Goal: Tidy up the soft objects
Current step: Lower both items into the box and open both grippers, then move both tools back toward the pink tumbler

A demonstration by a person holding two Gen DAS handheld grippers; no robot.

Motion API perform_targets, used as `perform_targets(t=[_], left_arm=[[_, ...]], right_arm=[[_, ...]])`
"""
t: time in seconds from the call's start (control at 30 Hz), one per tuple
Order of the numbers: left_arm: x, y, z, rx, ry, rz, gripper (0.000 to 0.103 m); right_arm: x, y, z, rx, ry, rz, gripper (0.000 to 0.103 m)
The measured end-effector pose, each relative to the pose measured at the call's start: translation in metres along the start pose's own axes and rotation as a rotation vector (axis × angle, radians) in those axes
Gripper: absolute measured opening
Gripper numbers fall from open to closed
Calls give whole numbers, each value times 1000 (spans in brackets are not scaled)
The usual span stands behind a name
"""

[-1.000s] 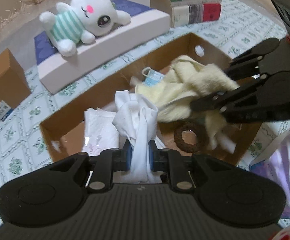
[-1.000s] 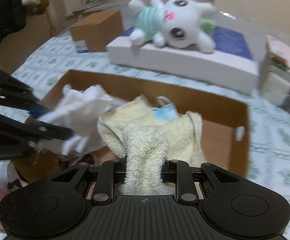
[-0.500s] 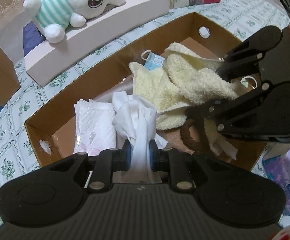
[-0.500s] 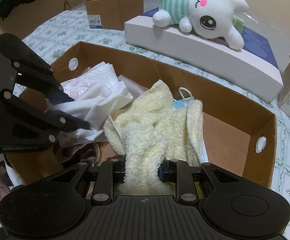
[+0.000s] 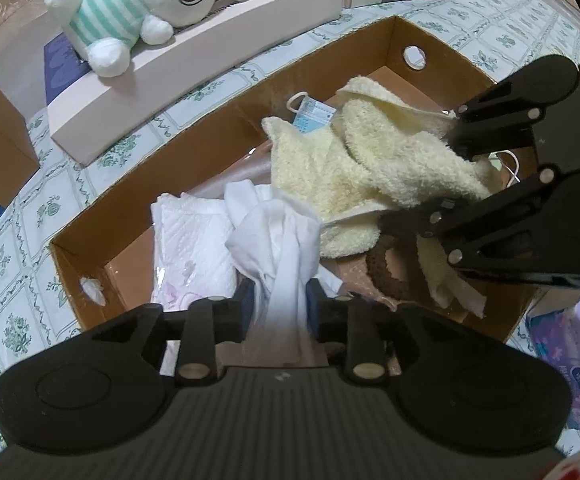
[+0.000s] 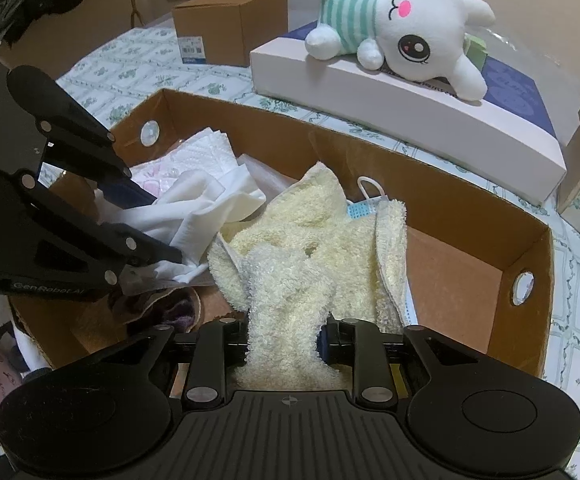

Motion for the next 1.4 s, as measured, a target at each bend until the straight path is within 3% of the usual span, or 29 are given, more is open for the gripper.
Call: perform_targets(t=[0.13,0.3,0.47,0.73,0.93,1.23,1.4], left_arm=[[-4,-3,6,3,8,17,40],[-9,-8,23,30,18,40,55],[-13,-11,52,74,31,66,62],[-5,-30,119,193,72,134,65],[26,-54,183,324,100,184,73],[99,-114,260,520,138,280,84],[144,-156,272,559,178,341,84]], right_arm=[[0,-1,6,8,-5,-3,33],[-1,2,23,44,-23,-17,58],[-2,6,52,100,-38,-38,74],[-11,-1,118,177,-61,-108,76],[-33,-20,178,248,-64,-151,76],[-78,-79,252,342,-7,-186,77],[-99,-126,275,382,4,-208,77]])
Point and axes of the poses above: each gripper's, at about its wrist camera, not at the fingertips, and z roughly against the way its jaws point, x to its right, y to its top, the point moved 1 cm from there along -z, roughly the way its jaws point, and after that the axes turned 11 degrees about -z, right-handed, at the moved point
